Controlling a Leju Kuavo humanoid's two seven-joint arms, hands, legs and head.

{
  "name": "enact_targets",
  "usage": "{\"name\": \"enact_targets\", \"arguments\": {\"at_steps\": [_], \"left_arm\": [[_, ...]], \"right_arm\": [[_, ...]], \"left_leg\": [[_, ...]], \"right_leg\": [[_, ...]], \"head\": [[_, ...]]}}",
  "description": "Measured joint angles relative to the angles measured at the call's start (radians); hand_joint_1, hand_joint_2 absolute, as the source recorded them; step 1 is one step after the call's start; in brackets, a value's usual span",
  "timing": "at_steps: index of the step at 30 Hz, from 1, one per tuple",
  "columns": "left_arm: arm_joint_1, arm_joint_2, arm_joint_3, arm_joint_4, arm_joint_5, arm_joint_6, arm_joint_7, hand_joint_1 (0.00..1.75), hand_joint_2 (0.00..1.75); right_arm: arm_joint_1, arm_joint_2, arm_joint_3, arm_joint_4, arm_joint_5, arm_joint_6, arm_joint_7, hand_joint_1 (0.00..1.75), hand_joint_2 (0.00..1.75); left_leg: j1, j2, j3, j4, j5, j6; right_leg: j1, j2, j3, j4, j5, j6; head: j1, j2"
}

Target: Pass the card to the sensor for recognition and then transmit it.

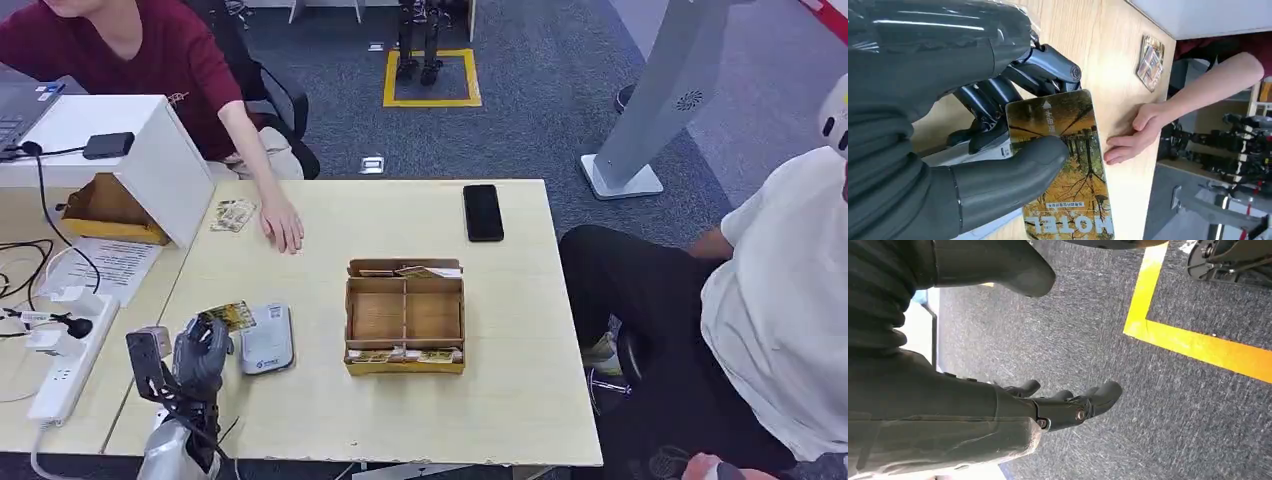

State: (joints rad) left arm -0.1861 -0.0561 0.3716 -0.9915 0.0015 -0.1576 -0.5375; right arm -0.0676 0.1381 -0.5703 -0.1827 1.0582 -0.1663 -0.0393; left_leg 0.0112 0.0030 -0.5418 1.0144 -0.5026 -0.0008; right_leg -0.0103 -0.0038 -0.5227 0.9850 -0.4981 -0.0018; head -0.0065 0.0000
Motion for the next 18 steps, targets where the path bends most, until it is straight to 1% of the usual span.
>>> {"name": "enact_targets", "arguments": {"at_steps": [5, 8, 11, 13, 14, 16, 18], "left_arm": [[0.006, -0.01, 0.019, -0.027, 0.009, -0.003, 0.002, 1.75, 1.75], [0.011, -0.014, 0.021, -0.043, 0.058, -0.014, -0.013, 1.75, 1.75], [0.014, -0.021, 0.023, -0.073, 0.119, -0.034, -0.014, 1.75, 1.75], [0.014, -0.027, 0.029, -0.097, 0.14, -0.029, -0.032, 1.75, 1.75], [0.014, -0.029, 0.033, -0.109, 0.139, -0.014, -0.044, 1.75, 1.75], [0.008, -0.035, 0.034, -0.133, 0.102, 0.05, -0.082, 1.75, 1.75], [-0.01, -0.041, 0.034, -0.154, 0.006, 0.182, -0.134, 1.75, 1.75]], "right_arm": [[0.0, 0.002, -0.003, 0.0, 0.002, 0.0, 0.0, 0.0, 1.75], [0.0, 0.002, -0.005, 0.0, 0.009, 0.0, 0.0, 0.0, 1.75], [-0.001, 0.002, -0.008, 0.0, 0.011, 0.0, -0.003, 0.0, 1.75], [-0.001, 0.002, -0.008, 0.0, 0.019, 0.002, -0.005, 0.0, 1.75], [-0.001, 0.002, -0.008, 0.0, 0.023, 0.003, -0.005, 0.0, 1.75], [-0.001, 0.002, -0.008, 0.0, 0.035, 0.006, -0.004, 0.0, 1.75], [-0.003, 0.003, -0.008, -0.001, 0.051, 0.01, 0.0, 0.0, 1.75]], "left_leg": [[0.0, 0.0, -0.003, 0.0, 0.0, 0.0], [0.0, 0.0, -0.003, 0.0, 0.0, 0.0], [0.0, 0.0, -0.003, 0.0, 0.0, 0.0], [0.0, 0.0, -0.003, 0.0, 0.0, 0.0], [0.0, 0.0, -0.003, 0.0, 0.0, 0.0], [0.0, 0.0, -0.003, 0.0, 0.0, 0.0], [0.0, 0.0, -0.004, 0.001, 0.0, 0.0]], "right_leg": [[0.0, 0.0, -0.003, 0.0, 0.0, 0.0], [0.0, 0.0, -0.003, 0.0, 0.0, 0.0], [0.0, 0.0, -0.003, 0.0, 0.0, 0.0], [0.0, 0.0, -0.003, 0.0, 0.0, 0.0], [0.0, 0.0, -0.004, 0.0, 0.0, 0.0], [0.0, 0.0, -0.004, 0.0, 0.0, 0.0], [0.0, 0.0, -0.004, 0.0, 0.0, 0.0]], "head": [[0.0, 0.0], [0.0, 0.0], [0.0, 0.0], [0.0, 0.0], [0.0, 0.0], [0.0, 0.0], [0.0, 0.0]]}}
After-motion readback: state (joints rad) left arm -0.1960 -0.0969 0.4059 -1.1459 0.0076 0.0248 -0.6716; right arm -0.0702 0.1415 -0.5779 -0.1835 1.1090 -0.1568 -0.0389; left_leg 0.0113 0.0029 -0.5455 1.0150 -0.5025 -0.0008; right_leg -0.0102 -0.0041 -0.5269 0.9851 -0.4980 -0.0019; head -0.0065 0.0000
